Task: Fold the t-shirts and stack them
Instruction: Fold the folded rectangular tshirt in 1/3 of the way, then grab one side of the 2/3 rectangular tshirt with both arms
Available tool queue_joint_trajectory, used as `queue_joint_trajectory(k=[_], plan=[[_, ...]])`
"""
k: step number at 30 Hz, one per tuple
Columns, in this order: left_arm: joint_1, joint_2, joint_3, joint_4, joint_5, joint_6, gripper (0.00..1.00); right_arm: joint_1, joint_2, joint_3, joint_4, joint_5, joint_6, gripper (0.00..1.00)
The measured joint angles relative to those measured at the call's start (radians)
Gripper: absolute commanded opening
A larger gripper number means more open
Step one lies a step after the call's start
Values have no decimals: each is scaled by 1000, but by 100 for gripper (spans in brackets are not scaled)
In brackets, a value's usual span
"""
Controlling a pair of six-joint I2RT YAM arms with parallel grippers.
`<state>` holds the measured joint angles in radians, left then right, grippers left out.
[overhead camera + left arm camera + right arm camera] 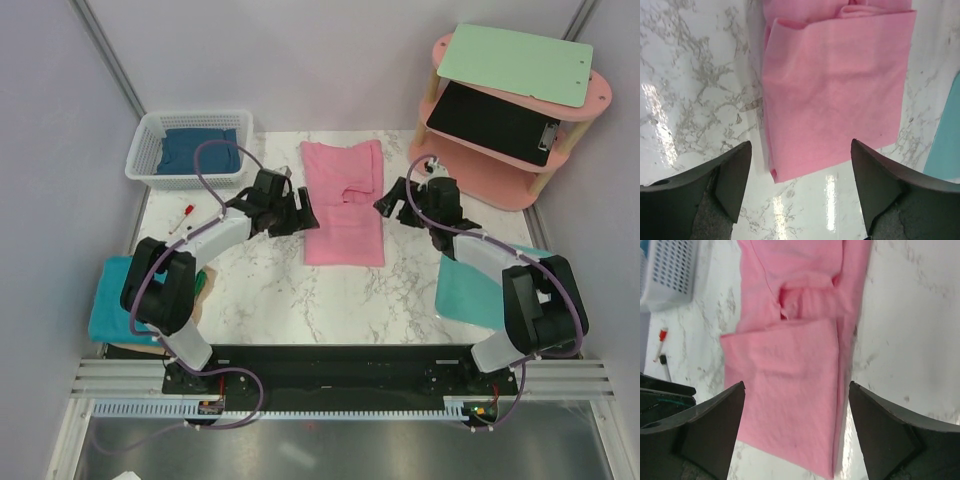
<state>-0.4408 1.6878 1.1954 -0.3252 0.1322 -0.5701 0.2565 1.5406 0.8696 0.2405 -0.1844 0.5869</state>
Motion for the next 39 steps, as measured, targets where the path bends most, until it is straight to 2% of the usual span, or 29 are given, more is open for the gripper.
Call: queue_joint_trajectory(k=[6,8,12,15,17,18,20,21,23,24,27,31,39], plan=[[0,-8,-206,84,42,-28,82,0,-16,-171,-48,-48,21,85],[0,-8,-244,101,55,-39,81,1,-16,-214,-64,-61,31,76],[-4,-8,-270,140,66,-54,72,1,-18,-257,-59,-90,61,74],[-9,-8,-276,169,84,-62,62,2,-10,-270,-27,-116,84,67],[-13,-6,-280,187,90,-69,54,4,13,-276,10,-140,108,61],[-16,-3,-283,197,93,-72,43,6,27,-276,33,-151,120,56],[-22,8,-286,214,106,-83,30,17,58,-276,74,-173,146,51],[-25,15,-288,222,111,-90,18,27,72,-276,91,-183,163,40],[-33,29,-291,235,116,-101,8,52,95,-276,119,-192,181,25],[-38,35,-293,241,120,-102,2,68,105,-276,121,-193,192,8],[-49,40,-302,253,133,-107,2,104,123,-281,122,-201,223,0],[-69,14,-343,257,134,-114,2,128,100,-291,90,-202,232,0],[-149,-277,-461,112,102,-145,2,146,-136,-312,-128,-216,196,0]])
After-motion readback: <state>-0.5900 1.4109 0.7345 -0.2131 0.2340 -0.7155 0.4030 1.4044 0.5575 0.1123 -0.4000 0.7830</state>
